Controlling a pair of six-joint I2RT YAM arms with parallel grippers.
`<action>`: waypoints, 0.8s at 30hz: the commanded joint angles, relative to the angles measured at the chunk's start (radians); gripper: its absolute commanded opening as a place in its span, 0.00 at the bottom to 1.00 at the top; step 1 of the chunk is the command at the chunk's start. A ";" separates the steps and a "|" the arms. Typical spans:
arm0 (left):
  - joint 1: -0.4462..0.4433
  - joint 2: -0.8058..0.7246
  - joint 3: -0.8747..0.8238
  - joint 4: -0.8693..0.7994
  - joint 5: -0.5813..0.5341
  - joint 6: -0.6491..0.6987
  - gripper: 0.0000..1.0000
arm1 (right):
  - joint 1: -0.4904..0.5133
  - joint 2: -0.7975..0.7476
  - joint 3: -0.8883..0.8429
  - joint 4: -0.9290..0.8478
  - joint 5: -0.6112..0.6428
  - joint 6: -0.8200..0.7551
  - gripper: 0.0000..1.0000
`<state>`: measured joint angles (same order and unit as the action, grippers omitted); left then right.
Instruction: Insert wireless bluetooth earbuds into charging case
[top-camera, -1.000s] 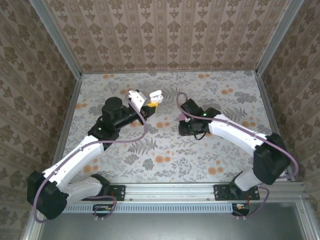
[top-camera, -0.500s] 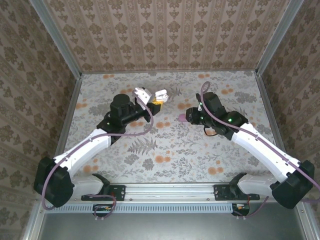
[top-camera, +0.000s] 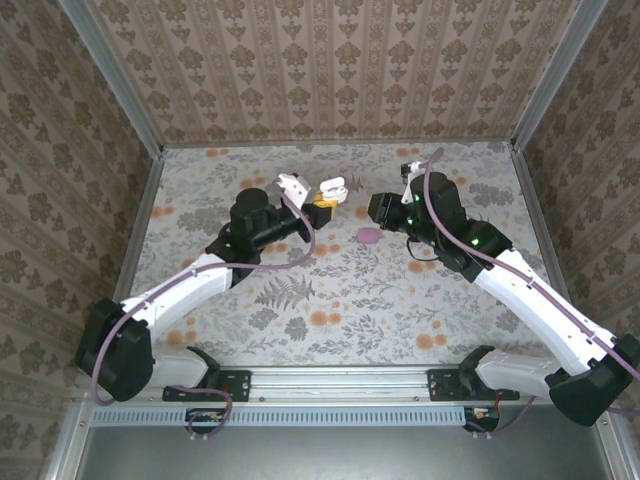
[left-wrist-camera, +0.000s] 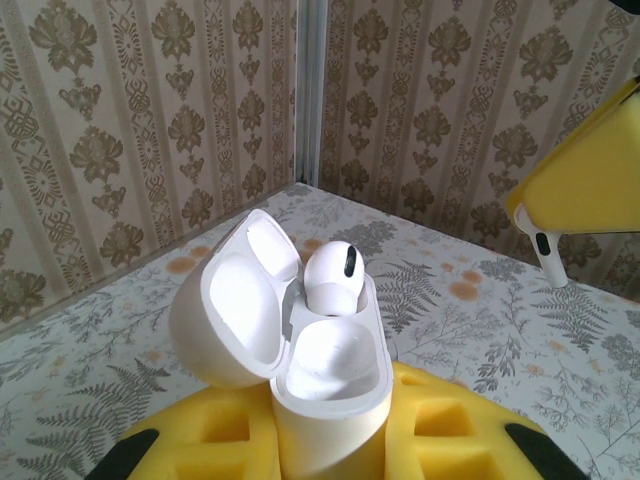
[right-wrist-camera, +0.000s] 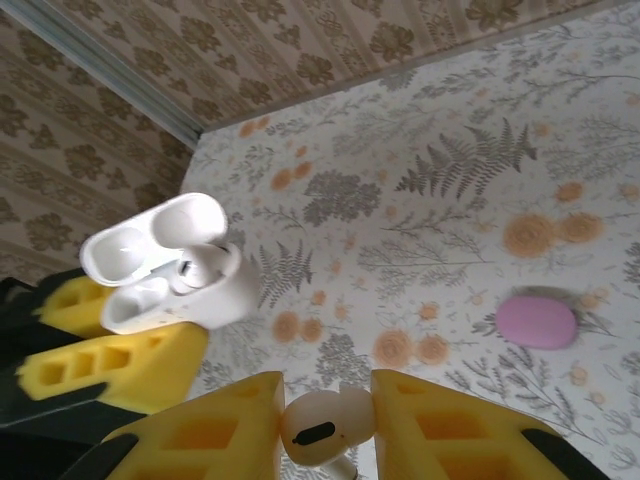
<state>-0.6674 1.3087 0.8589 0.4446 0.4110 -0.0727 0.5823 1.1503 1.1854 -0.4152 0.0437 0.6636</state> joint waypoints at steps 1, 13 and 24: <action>-0.008 0.011 -0.002 0.083 0.024 -0.036 0.11 | -0.006 0.006 0.046 0.068 -0.043 0.037 0.30; -0.036 0.029 -0.012 0.117 0.034 -0.035 0.11 | 0.026 0.062 0.052 0.219 -0.063 0.085 0.30; -0.047 0.034 -0.008 0.113 0.027 -0.022 0.11 | 0.065 0.118 0.104 0.240 -0.049 0.060 0.29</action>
<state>-0.7074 1.3418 0.8577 0.5217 0.4232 -0.0978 0.6334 1.2568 1.2510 -0.2047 -0.0078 0.7368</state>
